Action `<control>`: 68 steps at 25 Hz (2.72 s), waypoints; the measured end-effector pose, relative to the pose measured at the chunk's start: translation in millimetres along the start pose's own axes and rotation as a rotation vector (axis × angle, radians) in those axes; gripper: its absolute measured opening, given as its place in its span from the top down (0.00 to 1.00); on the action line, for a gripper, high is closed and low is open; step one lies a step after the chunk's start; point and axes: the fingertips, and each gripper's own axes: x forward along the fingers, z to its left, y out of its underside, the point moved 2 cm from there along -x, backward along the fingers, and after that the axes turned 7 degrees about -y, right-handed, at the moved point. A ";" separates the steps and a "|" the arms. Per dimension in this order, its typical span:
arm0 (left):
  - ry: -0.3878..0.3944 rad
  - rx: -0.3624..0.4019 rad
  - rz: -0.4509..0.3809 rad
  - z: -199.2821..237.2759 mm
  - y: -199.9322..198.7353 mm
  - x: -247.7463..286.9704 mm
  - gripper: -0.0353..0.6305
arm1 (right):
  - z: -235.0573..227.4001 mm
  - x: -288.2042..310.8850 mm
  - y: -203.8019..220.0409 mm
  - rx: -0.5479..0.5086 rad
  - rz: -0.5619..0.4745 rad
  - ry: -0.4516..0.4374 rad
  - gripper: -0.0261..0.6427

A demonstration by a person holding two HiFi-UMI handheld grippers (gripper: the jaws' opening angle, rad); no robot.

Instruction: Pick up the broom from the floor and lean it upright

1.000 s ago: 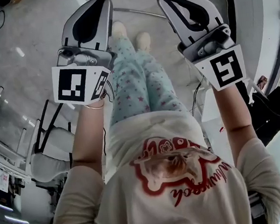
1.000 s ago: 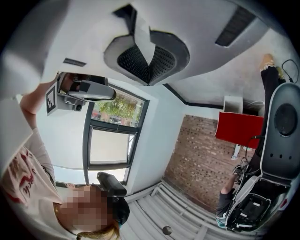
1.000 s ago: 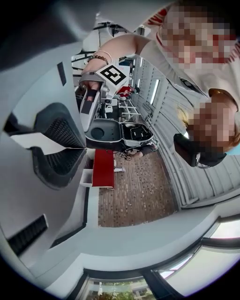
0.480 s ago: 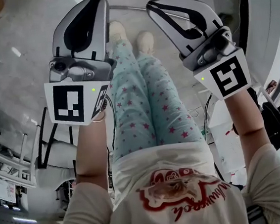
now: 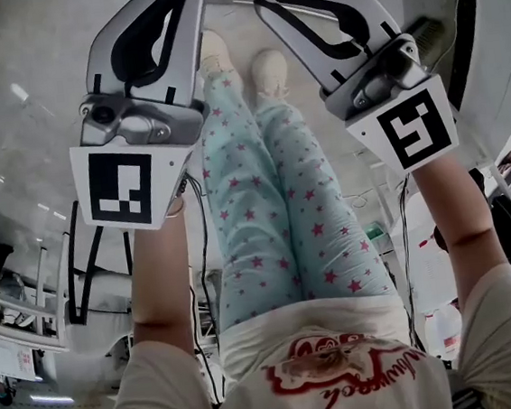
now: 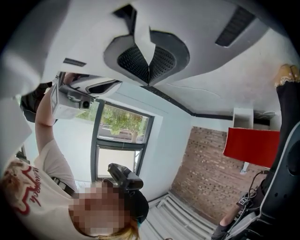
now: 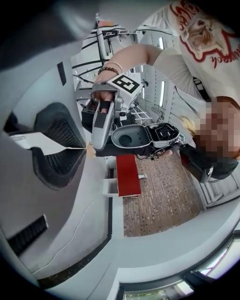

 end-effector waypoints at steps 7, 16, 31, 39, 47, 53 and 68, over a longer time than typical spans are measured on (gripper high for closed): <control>0.017 -0.001 0.025 18.5 47.7 4.1 0.91 | 9.3 35.0 48.4 -0.046 0.046 -0.064 0.92; 0.066 0.031 0.055 38.6 114.2 12.7 0.91 | 25.1 68.4 140.4 -0.043 0.139 -0.128 0.92; 0.089 0.013 0.119 28.7 215.2 32.7 0.91 | 23.2 76.9 258.9 -0.057 0.299 -0.146 0.92; 0.098 0.041 0.148 41.1 241.9 32.5 0.91 | 19.8 89.9 314.1 -0.071 0.383 -0.161 0.83; 0.112 0.057 0.119 38.6 249.9 41.5 0.91 | 29.0 96.9 362.4 -0.110 0.464 -0.211 0.81; 0.127 0.053 0.129 41.1 262.3 42.5 0.91 | 24.1 103.2 399.1 -0.108 0.581 -0.216 0.78; 0.105 0.054 0.167 42.2 281.3 36.4 0.91 | 27.5 113.1 449.9 -0.115 0.724 -0.255 0.78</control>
